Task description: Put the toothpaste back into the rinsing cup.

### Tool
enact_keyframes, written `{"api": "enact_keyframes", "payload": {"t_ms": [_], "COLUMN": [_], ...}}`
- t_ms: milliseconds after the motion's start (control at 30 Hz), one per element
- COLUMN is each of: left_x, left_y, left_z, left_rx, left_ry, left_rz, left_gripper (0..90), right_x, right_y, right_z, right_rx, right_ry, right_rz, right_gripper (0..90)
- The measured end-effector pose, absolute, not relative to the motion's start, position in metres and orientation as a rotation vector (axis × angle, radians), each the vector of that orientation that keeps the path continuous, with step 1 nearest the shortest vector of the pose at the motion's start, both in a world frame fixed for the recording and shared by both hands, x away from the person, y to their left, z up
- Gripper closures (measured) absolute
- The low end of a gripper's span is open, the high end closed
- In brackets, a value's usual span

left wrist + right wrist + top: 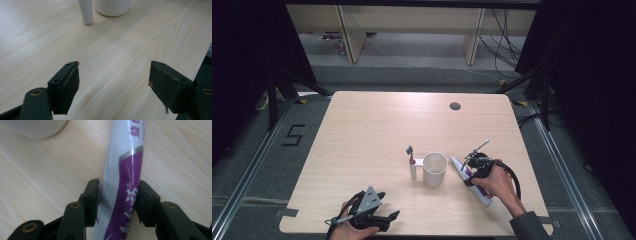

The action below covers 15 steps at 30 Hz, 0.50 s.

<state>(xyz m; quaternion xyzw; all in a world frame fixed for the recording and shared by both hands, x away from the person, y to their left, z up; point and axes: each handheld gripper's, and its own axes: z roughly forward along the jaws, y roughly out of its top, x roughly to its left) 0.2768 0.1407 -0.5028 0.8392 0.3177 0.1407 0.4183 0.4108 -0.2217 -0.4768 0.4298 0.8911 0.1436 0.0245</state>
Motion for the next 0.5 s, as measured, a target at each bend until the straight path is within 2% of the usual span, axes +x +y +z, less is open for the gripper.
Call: {"api": "enact_keyframes", "payload": {"t_ms": [267, 333, 500], "left_x": [0.277, 0.277, 0.276], "left_y": [0.139, 0.141, 0.14], "left_z": [-0.503, -0.503, -0.503], "left_rx": [2.102, 2.116, 2.111], "left_ry": [0.806, 0.793, 0.798], "left_rz": [0.348, 0.342, 0.355], "left_gripper": [24.0, 24.0, 24.0], "right_x": [0.419, 0.42, 0.423], "right_y": [-0.221, -0.22, -0.214], "right_z": [-0.474, -0.472, -0.472], "right_rx": [1.236, 1.225, 1.178], "right_ry": [2.865, 2.886, 2.909], "right_rz": [0.366, 0.36, 0.29], "right_gripper": [66.7, 76.2, 76.3]}}
